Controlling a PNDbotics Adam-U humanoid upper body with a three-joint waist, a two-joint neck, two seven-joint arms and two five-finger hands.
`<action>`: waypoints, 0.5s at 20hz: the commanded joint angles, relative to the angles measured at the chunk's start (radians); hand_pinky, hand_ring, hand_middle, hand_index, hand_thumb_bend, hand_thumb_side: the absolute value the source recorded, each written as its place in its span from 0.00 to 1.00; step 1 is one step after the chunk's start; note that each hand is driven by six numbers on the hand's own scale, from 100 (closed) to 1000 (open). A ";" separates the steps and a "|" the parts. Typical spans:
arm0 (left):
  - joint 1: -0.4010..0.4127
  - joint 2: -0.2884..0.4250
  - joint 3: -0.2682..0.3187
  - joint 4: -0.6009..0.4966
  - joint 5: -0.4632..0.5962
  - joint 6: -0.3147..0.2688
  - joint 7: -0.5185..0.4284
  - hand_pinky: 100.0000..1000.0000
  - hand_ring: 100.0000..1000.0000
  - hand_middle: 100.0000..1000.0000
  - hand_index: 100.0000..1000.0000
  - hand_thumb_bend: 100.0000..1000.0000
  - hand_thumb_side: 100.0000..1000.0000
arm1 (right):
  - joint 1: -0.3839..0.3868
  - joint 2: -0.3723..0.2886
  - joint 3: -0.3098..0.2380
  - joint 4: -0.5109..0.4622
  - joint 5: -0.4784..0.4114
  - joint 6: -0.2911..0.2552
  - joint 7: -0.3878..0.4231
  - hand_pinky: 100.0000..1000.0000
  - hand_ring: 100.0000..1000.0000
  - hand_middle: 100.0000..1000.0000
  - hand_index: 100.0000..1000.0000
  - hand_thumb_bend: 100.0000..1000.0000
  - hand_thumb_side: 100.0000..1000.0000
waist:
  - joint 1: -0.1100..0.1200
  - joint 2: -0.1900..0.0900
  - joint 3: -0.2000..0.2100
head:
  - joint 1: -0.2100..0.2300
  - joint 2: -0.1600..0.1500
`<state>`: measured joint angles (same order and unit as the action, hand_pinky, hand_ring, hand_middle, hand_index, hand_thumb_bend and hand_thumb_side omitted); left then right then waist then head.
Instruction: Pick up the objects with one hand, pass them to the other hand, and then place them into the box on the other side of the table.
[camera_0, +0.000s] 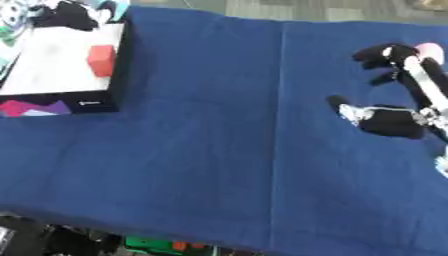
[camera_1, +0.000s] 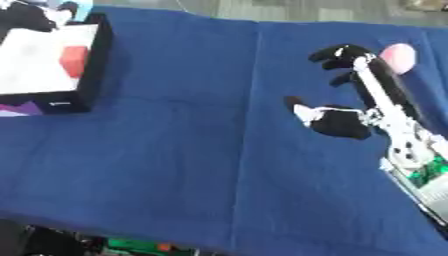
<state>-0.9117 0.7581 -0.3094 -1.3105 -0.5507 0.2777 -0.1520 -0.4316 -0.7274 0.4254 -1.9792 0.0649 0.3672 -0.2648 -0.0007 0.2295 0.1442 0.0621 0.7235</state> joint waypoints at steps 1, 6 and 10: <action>-0.008 0.046 0.040 0.038 -0.010 -0.001 0.015 0.70 0.62 0.50 0.36 0.00 0.00 | -0.013 -0.029 -0.019 -0.021 -0.006 -0.009 -0.014 0.64 0.77 0.76 0.73 0.40 0.09 | 0.001 -0.012 -0.002 | 0.025 -0.032; 0.009 0.058 0.072 0.099 -0.022 0.003 0.037 0.70 0.62 0.50 0.36 0.00 0.00 | -0.013 -0.028 -0.023 -0.021 -0.008 -0.018 -0.021 0.64 0.77 0.76 0.73 0.39 0.08 | -0.002 -0.010 -0.005 | 0.039 -0.038; 0.021 0.062 0.087 0.143 -0.030 0.005 0.051 0.70 0.62 0.50 0.36 0.00 0.00 | -0.012 -0.030 -0.026 -0.021 -0.011 -0.021 -0.024 0.64 0.77 0.75 0.73 0.39 0.08 | -0.002 -0.010 -0.006 | 0.045 -0.038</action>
<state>-0.8784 0.7745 -0.2439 -1.1723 -0.5737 0.2824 -0.1100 -0.4317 -0.7280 0.4136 -1.9793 0.0569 0.3480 -0.2847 -0.0056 0.2337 0.1381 0.1031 0.6960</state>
